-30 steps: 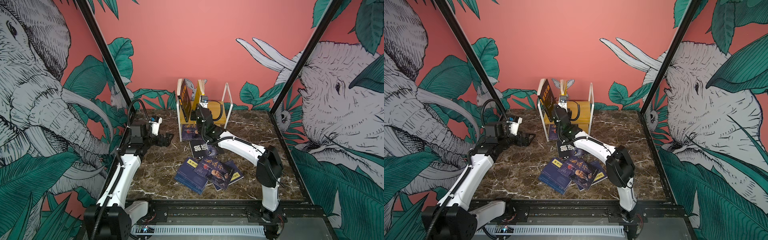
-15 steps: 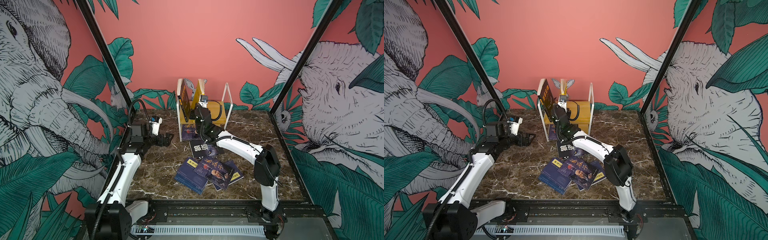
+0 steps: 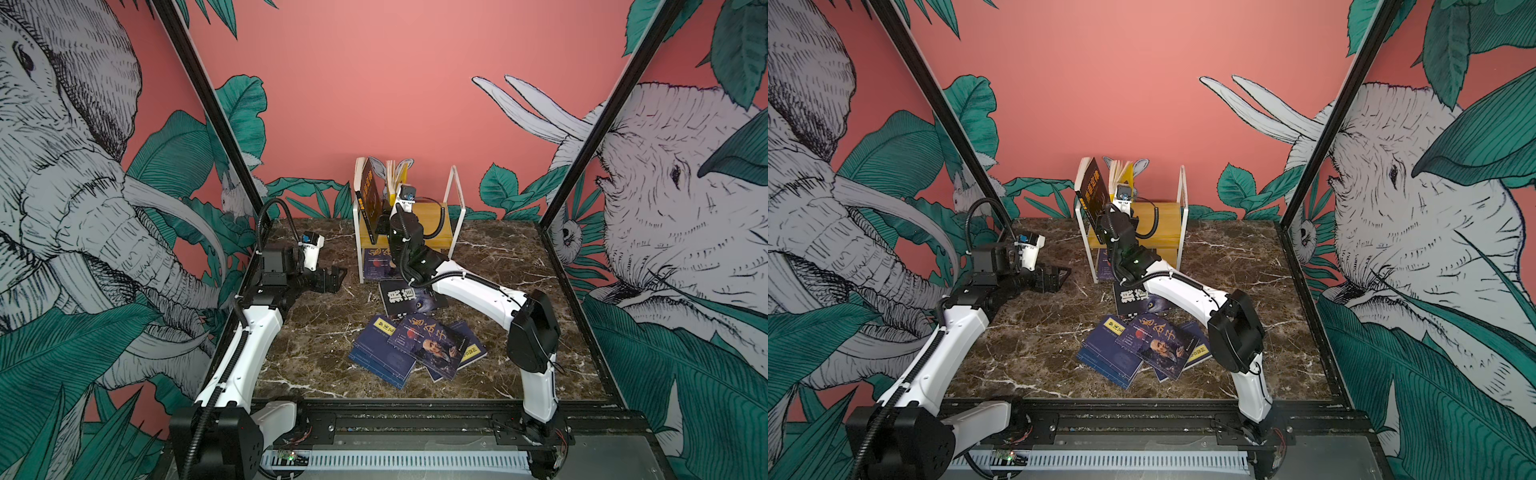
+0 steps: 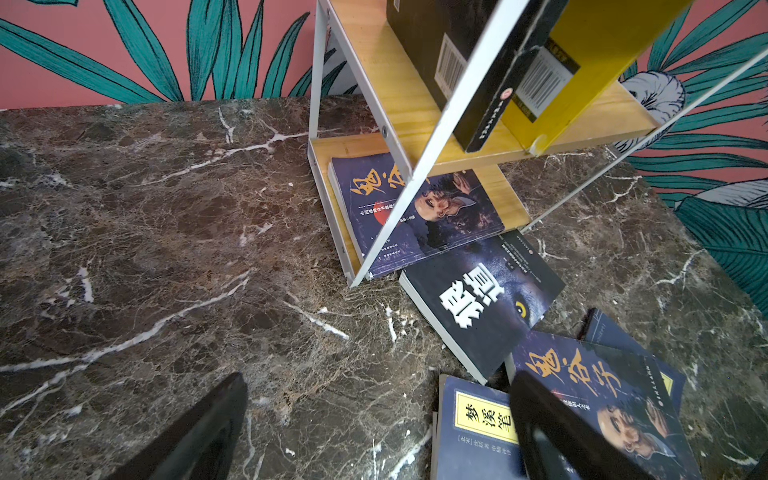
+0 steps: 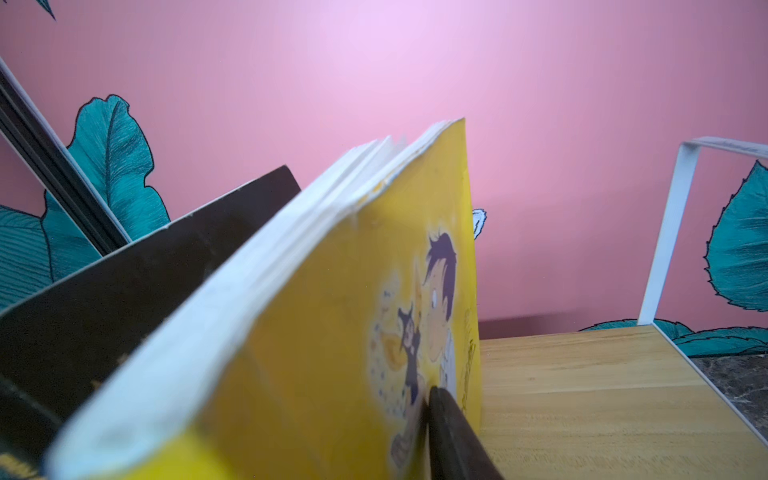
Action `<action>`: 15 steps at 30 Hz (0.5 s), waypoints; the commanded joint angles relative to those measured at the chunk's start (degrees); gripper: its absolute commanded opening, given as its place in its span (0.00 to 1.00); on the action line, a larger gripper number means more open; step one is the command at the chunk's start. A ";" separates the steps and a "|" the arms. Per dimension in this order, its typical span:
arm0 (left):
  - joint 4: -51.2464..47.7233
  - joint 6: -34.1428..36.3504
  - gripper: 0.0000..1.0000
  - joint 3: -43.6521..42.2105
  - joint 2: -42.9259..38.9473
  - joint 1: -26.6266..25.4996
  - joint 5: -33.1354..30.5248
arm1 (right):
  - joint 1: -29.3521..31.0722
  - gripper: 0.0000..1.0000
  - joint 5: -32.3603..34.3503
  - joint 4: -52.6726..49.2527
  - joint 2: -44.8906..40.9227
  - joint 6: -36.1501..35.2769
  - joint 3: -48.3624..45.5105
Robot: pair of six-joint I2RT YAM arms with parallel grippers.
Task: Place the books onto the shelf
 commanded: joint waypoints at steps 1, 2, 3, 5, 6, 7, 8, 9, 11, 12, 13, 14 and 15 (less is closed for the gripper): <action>-0.17 -0.06 0.99 0.46 -0.30 -0.03 -0.08 | 0.82 0.29 -0.07 3.19 -1.66 -1.33 0.72; -0.38 -0.12 0.99 0.61 -0.26 0.08 -0.16 | 0.82 0.24 0.18 2.94 -1.93 -0.92 0.52; -0.59 -0.22 0.99 0.79 -0.34 0.18 -0.15 | 0.84 0.21 0.13 2.80 -2.08 -0.65 0.48; -0.44 -0.26 0.99 0.64 -0.65 0.28 0.01 | 0.99 0.18 -0.56 2.81 -1.84 -1.16 1.19; -0.10 -0.16 0.99 0.32 -0.87 0.28 -0.01 | 1.08 0.17 -0.51 2.85 -1.55 -1.82 1.83; 0.01 -0.21 0.99 0.16 -0.96 0.22 -0.05 | 1.19 0.17 -0.27 2.96 -1.26 -2.24 2.47; -0.15 -0.19 0.99 0.20 -1.06 0.48 0.02 | 1.26 0.17 0.01 2.77 -0.74 -2.29 3.17; -0.50 -0.22 0.99 0.43 -1.05 0.62 -0.07 | 1.26 0.16 0.13 2.23 -0.49 -1.90 3.77; -0.82 -0.42 0.99 0.77 -1.19 0.74 -0.10 | 1.35 0.16 -0.12 1.96 0.19 -2.06 4.86; -0.51 -0.41 0.99 0.56 -1.29 0.72 -0.08 | 1.39 0.16 -0.35 1.87 0.64 -2.49 5.52; 0.05 -0.40 0.99 0.12 -1.53 0.72 0.08 | 1.49 0.16 -0.57 1.74 1.11 -3.10 6.31; 0.28 -0.40 0.99 -0.23 -1.66 0.75 0.23 | 1.61 0.16 -0.66 1.72 1.59 -3.66 6.99; 0.22 -0.40 0.99 -0.31 -1.66 0.74 0.28 | 1.70 0.17 -0.57 1.65 1.86 -3.90 7.43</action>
